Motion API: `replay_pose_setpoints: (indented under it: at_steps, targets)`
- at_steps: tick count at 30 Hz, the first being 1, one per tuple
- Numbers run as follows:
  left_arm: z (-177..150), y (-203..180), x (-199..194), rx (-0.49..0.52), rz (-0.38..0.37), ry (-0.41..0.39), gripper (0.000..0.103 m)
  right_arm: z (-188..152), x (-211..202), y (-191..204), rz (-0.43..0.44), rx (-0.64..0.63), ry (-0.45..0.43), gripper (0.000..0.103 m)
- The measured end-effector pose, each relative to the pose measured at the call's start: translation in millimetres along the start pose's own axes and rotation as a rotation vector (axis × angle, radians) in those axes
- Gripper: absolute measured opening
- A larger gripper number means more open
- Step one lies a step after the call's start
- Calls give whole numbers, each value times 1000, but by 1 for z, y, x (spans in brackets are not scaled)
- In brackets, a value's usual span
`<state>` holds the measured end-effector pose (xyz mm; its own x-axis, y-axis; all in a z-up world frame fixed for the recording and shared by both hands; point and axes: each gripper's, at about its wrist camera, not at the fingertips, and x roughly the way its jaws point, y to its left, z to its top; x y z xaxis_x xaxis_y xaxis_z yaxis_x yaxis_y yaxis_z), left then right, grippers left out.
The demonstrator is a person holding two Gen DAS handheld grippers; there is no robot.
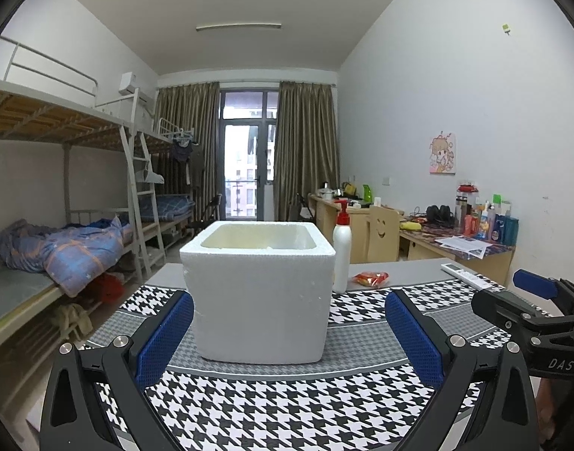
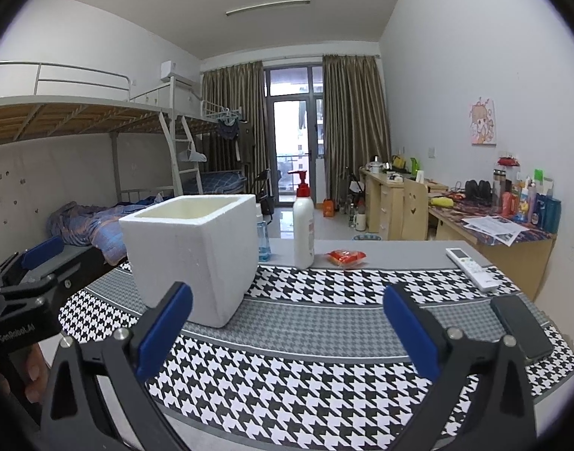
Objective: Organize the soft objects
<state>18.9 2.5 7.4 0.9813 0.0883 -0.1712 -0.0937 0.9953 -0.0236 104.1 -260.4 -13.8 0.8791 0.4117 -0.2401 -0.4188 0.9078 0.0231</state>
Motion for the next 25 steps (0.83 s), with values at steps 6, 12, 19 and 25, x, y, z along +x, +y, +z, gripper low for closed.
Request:
replay_pose_setpoints:
  at_steps: [6, 12, 19, 25]
  targets:
    - [-2, 1, 0, 4, -2, 6, 102, -1, -1, -1, 7, 2, -1, 102]
    - [-2, 0, 0, 2, -5, 14, 102, -1, 0, -4, 13, 17, 8, 102]
    - [-2, -3, 3, 3, 1, 25, 102, -2, 2, -4, 22, 15, 22, 102]
    - [-4, -5, 4, 9, -5, 29, 102, -2, 2, -4, 21, 13, 23, 102]
